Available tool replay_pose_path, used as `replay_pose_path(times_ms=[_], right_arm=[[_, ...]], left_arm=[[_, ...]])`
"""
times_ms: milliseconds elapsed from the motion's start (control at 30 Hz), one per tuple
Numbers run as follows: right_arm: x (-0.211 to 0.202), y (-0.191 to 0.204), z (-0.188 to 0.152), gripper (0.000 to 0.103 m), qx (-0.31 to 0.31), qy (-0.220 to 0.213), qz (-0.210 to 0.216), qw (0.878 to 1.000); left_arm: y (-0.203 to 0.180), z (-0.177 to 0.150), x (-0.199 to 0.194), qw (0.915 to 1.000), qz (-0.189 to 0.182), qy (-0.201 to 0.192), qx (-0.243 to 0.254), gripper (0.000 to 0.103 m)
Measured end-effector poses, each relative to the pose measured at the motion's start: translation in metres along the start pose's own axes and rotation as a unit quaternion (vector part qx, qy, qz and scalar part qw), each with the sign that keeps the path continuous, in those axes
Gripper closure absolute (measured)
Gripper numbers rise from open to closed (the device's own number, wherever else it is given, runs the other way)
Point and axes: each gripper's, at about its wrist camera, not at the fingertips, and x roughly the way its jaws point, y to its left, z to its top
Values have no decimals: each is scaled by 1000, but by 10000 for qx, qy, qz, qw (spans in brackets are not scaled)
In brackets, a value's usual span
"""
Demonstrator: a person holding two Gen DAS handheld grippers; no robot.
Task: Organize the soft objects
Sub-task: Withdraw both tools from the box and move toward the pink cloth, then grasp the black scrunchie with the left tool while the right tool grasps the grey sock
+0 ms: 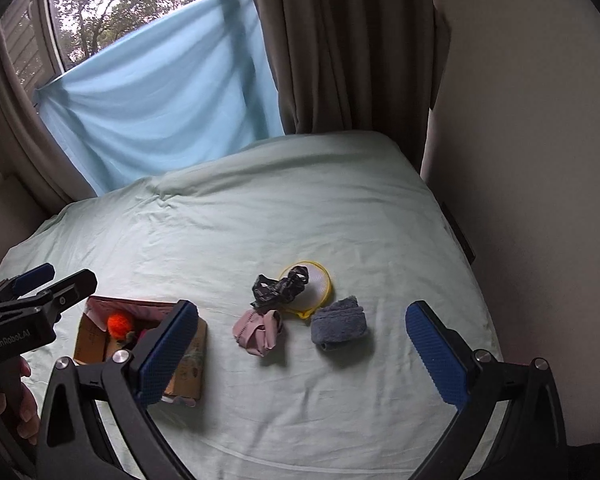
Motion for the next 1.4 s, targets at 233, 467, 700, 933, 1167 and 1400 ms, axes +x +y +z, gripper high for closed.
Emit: replay_pose_path(times_ms=[233, 467, 700, 933, 1167, 1400], right_arm=[[70, -29, -4, 0, 177, 360, -21, 9992], [134, -53, -16, 0, 372, 717, 22, 9967], [203, -61, -32, 0, 415, 1142, 122, 9925], [260, -63, -50, 0, 412, 1462, 206, 9882], [290, -64, -61, 6, 434, 1700, 212, 9843], [301, -71, -60, 40, 437, 1817, 51, 9824]], left_arm=[[-29, 17, 93, 9977, -222, 407, 492, 1], [-59, 20, 187, 9896, -436, 829, 1094, 1], [-79, 2, 271, 9765, -530, 1286, 1645, 4], [-95, -19, 329, 9615, -561, 1651, 2124, 20], [-105, -36, 357, 9499, -494, 1839, 2478, 50], [-104, -41, 355, 9481, -576, 1739, 2598, 60]])
